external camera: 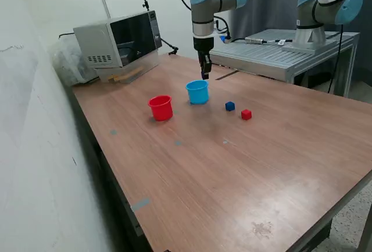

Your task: Place red objects in the red bin, and blue objects in the blue bin.

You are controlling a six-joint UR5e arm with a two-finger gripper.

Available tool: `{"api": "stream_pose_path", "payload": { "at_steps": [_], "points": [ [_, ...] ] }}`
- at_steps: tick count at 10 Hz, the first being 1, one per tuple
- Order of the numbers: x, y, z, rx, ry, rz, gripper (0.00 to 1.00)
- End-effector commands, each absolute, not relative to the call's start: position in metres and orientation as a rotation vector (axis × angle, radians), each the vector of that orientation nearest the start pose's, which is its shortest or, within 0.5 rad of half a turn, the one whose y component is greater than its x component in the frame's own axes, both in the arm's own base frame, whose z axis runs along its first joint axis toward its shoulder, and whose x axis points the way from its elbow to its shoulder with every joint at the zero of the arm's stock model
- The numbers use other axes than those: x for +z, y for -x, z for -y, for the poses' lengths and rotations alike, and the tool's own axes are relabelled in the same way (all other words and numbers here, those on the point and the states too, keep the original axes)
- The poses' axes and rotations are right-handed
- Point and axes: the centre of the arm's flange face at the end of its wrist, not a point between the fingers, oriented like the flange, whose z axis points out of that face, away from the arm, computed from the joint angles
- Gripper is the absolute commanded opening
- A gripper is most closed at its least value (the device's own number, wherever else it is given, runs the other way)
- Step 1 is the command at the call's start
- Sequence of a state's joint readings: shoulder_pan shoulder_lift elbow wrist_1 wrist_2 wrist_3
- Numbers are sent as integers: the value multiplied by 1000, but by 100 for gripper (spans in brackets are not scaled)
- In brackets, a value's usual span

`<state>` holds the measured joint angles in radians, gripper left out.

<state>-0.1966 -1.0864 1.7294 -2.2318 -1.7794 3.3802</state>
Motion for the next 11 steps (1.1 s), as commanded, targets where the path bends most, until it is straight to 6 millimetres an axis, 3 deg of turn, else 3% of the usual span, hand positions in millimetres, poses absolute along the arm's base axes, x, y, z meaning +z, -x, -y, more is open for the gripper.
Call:
{"api": "stream_pose_path", "payload": {
  "at_steps": [1,11],
  "points": [
    [207,623,-13,243,1608,-2531,0],
    [211,629,-35,255,1602,-2534,0]
  ]
}}
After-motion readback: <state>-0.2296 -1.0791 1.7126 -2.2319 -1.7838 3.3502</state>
